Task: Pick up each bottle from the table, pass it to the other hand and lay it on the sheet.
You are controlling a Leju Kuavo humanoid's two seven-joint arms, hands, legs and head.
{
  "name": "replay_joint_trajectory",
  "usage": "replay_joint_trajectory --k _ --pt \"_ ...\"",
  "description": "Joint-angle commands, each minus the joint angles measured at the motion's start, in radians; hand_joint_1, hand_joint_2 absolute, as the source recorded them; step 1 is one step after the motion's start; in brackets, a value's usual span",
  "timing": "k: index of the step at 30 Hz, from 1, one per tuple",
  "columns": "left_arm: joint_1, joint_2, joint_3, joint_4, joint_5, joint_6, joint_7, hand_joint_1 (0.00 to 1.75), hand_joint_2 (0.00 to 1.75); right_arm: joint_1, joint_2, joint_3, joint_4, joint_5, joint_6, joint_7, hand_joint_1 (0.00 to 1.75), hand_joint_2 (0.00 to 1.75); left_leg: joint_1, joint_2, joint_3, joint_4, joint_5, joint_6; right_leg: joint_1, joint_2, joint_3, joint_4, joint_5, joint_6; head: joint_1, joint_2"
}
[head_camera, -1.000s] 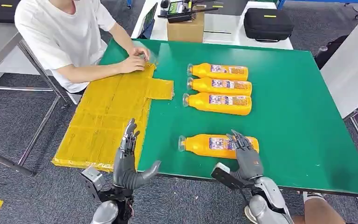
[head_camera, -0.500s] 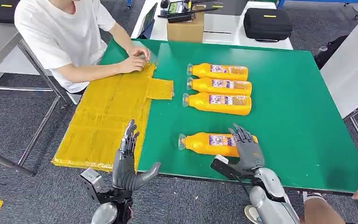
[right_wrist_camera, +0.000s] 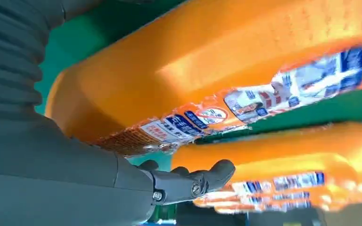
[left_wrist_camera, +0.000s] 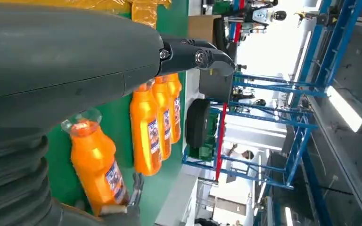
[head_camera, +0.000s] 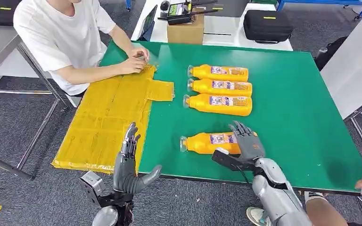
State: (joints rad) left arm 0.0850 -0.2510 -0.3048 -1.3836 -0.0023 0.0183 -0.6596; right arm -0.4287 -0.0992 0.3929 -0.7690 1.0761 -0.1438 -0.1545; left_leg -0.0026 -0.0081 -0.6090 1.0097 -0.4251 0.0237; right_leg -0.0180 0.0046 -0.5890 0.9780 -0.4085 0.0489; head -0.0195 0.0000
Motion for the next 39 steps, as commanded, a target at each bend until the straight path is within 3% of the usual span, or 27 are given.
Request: replay_joint_trajectory --k 1,7,8,9,10,23,28,30,34,39 --pt "-0.002 0.019 0.014 0.011 0.007 0.006 0.006 0.00 1.75 -0.129 -0.004 0.110 0.212 -0.013 0.101 0.053 0.00 1.75 0.000 0.002 0.002 -0.001 0.001 -0.001 0.001 0.001 0.002 -0.001 0.001 -0.002 -0.001 0.000" --pt "-0.006 0.008 0.032 0.012 0.006 0.005 0.018 0.00 1.75 -0.226 0.002 0.177 0.286 -0.004 0.175 0.092 0.00 1.75 0.001 0.002 0.002 0.000 0.004 -0.001 0.001 0.002 0.002 -0.001 0.004 -0.001 0.000 0.000" --pt "-0.008 -0.002 0.038 0.012 0.006 0.001 0.021 0.00 1.75 -0.255 0.000 0.201 0.313 0.005 0.219 0.095 0.49 1.75 0.000 0.002 0.002 0.000 0.004 0.000 0.000 0.002 0.002 0.000 0.005 -0.001 0.000 0.000" --pt "-0.011 -0.006 0.038 0.012 0.005 -0.001 0.023 0.00 1.75 -0.269 0.000 0.202 0.324 -0.005 0.236 0.087 1.38 1.75 0.001 0.002 0.002 0.000 0.004 0.000 0.001 0.003 0.001 0.000 0.005 -0.002 0.000 0.000" --pt "-0.014 -0.009 0.038 0.014 0.004 -0.003 0.024 0.00 1.75 -0.280 -0.002 0.200 0.333 -0.014 0.248 0.080 1.71 1.75 0.001 0.003 0.001 0.000 0.005 -0.001 0.001 0.003 0.001 0.000 0.005 -0.003 -0.001 0.000" --pt "-0.026 -0.008 0.034 0.031 0.004 -0.017 0.016 0.00 1.75 -0.264 -0.014 0.168 0.330 -0.145 0.285 -0.043 1.75 1.75 0.000 -0.002 0.002 -0.001 0.006 0.000 0.001 0.000 0.003 -0.001 0.005 0.000 0.000 0.000" --pt "-0.011 -0.003 0.038 0.011 0.013 -0.019 0.011 0.00 1.75 -0.229 -0.012 0.158 0.262 -0.226 0.228 -0.082 1.75 1.75 0.001 -0.002 0.002 -0.001 0.005 -0.001 0.002 -0.001 0.003 -0.002 0.005 -0.001 0.000 0.000" --pt "0.008 0.008 0.037 -0.007 0.014 -0.022 0.008 0.00 1.75 -0.173 0.001 0.131 0.197 -0.260 0.157 -0.094 1.75 1.75 0.001 0.000 0.001 -0.001 0.005 0.000 0.001 0.001 0.001 -0.001 0.005 0.000 0.000 0.000" --pt "0.050 0.021 0.035 -0.034 0.014 -0.025 0.002 0.00 1.75 0.079 0.030 0.032 -0.169 -0.405 0.056 -0.145 1.75 1.75 0.003 0.001 0.004 -0.003 0.004 -0.002 0.003 0.001 0.005 -0.003 0.004 -0.003 0.000 0.000" --pt "0.051 -0.002 0.037 -0.027 0.034 0.090 0.085 0.00 1.75 0.295 0.117 -0.055 -0.524 -0.535 -0.023 -0.217 1.75 1.75 0.002 -0.001 -0.002 -0.001 0.003 -0.002 0.002 0.001 0.000 -0.001 0.002 0.000 -0.001 0.000"
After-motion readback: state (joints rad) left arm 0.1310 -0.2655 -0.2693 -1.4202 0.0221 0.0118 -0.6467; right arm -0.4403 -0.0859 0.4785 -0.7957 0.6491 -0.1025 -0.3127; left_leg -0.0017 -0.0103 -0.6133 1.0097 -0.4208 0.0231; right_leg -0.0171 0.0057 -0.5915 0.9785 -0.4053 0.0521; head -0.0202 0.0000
